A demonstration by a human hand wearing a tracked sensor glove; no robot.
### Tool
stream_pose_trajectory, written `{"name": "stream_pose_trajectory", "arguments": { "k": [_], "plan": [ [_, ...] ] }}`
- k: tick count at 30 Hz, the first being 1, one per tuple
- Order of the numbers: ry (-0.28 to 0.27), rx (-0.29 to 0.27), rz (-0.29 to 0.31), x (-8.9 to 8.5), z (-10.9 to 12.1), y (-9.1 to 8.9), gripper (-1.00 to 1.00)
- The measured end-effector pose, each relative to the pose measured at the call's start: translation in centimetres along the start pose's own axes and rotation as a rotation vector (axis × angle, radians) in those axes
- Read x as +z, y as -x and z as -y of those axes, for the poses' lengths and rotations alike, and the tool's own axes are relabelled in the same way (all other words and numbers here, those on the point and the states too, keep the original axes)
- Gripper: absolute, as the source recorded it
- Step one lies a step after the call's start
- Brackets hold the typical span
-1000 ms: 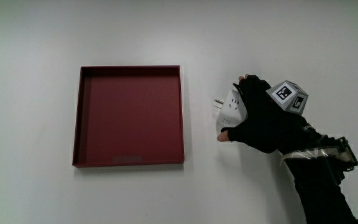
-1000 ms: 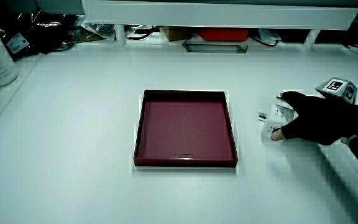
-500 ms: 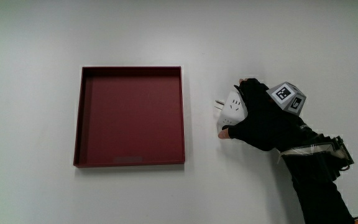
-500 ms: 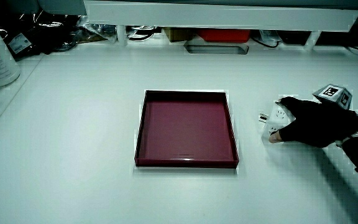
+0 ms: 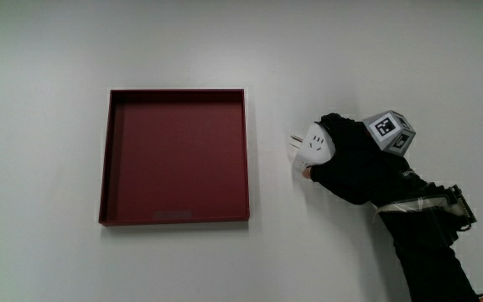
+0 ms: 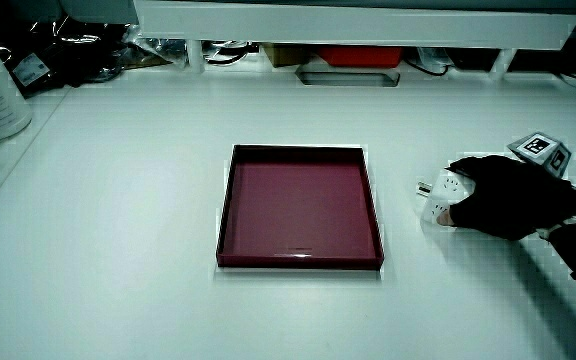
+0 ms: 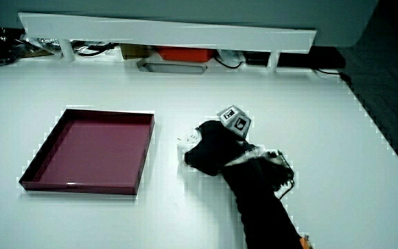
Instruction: Pick socket
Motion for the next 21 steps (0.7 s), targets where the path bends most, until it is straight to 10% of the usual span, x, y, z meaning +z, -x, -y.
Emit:
{"name": "stream_pose_trajectory", "arguments": {
  "k": [9, 10, 21],
  "plan": [
    [0.044, 0.076, 0.046, 0.7, 0.8, 4.4, 1.0],
    [0.089, 0.09, -0.052, 0.5, 0.9, 4.6, 1.0],
    [0.138, 0.242, -0.089, -1.5, 0.6, 10.2, 1.0]
  ]
}}
